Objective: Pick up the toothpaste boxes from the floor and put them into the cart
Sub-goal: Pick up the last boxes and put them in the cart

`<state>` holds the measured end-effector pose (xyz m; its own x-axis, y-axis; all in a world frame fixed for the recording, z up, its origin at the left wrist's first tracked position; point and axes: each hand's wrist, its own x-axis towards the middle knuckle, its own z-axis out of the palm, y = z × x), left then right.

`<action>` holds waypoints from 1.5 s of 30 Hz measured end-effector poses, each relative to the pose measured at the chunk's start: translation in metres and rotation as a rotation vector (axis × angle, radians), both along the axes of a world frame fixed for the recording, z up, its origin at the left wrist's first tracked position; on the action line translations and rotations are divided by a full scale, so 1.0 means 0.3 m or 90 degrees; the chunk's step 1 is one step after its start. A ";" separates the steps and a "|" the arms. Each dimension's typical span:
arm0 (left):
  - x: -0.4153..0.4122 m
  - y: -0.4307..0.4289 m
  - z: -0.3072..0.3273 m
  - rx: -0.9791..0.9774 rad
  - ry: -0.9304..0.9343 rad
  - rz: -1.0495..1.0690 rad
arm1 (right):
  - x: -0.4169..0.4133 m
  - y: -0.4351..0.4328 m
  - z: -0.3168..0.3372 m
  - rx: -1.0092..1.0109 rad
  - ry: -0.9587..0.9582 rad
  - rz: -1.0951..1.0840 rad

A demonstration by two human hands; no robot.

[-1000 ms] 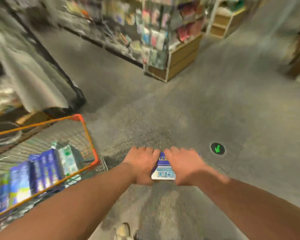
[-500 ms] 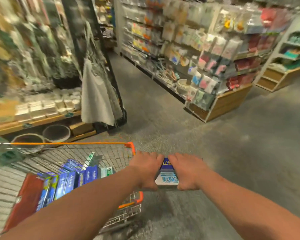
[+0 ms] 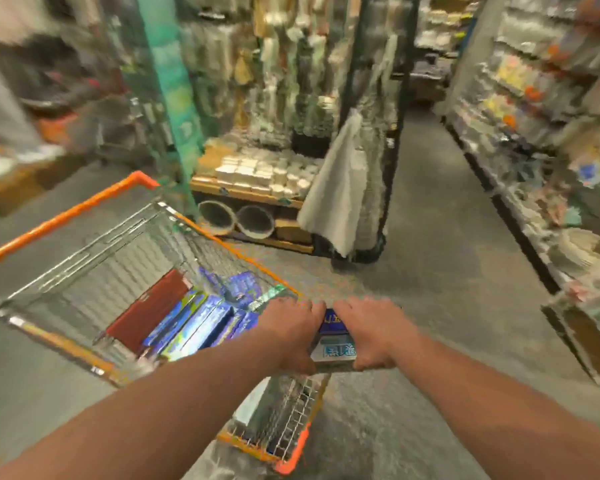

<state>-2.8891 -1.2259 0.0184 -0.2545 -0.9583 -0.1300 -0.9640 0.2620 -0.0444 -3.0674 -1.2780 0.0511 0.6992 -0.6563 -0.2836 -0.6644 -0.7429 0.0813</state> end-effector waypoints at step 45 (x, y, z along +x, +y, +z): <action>-0.131 -0.007 -0.864 0.316 0.180 0.797 | 0.397 -0.402 -1.001 0.183 0.202 0.689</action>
<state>-2.9284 -1.2279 -0.2409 0.6619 -0.4336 -0.6114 -0.5264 -0.8496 0.0327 -2.9483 -1.3986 -0.2492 0.7261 0.3570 -0.5877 0.3485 -0.9278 -0.1330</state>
